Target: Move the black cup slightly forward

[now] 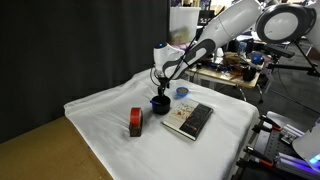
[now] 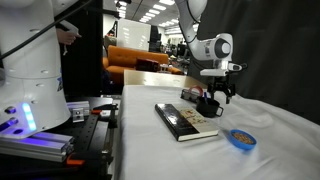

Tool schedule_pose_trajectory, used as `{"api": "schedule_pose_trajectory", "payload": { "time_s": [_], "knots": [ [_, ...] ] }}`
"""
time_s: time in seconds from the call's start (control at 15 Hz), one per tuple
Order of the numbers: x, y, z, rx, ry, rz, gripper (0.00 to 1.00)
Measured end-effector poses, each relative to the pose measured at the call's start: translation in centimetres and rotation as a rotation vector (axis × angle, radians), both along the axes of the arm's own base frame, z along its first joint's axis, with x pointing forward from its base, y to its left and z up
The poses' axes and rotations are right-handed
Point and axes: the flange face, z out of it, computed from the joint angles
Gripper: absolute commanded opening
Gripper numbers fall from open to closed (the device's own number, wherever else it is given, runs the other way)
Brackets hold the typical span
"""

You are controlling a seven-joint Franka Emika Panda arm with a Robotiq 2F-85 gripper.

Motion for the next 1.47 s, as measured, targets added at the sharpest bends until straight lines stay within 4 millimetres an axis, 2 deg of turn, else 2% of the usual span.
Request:
{"api": "schedule_pose_trajectory", "payload": {
  "time_s": [0.87, 1.47],
  "knots": [
    [0.1, 0.1, -0.3, -0.001, 0.001, 0.000, 1.00],
    [-0.6, 0.0, -1.4, -0.005, 0.026, -0.001, 1.00]
  ]
}}
